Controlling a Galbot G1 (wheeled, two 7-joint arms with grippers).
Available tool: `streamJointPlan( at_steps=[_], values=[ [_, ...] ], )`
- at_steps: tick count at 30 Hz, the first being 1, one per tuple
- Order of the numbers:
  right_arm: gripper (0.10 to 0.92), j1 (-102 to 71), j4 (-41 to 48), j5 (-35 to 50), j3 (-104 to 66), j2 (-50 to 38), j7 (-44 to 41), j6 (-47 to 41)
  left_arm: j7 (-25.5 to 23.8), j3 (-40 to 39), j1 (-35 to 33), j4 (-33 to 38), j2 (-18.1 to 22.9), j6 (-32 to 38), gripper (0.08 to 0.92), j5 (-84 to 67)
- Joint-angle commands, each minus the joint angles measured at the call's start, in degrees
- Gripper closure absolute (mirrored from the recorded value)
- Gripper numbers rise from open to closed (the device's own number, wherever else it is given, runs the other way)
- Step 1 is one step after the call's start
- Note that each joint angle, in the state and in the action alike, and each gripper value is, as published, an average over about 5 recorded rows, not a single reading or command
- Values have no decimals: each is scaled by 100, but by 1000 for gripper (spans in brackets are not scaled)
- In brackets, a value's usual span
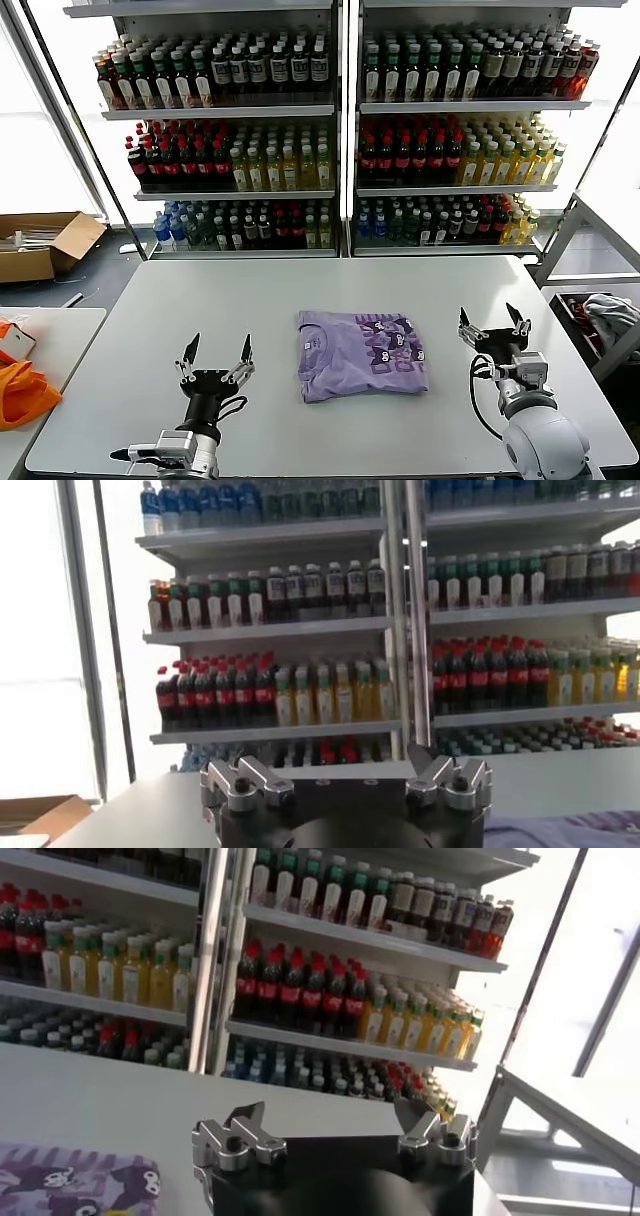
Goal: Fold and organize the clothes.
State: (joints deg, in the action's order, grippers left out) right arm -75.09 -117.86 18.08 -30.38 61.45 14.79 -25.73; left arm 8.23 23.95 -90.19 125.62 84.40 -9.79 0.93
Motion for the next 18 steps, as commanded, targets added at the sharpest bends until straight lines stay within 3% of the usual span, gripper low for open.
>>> streamJointPlan(
  at_steps=[1, 18],
  values=[
    [203, -17, 5, -64, -11, 31, -2, 15, 11, 53, 0, 8, 5, -40, 177, -44],
    [203, -1, -18, -106, 135, 75, 122, 21, -143, 130, -34, 72, -16, -123, 177, 172]
  ],
)
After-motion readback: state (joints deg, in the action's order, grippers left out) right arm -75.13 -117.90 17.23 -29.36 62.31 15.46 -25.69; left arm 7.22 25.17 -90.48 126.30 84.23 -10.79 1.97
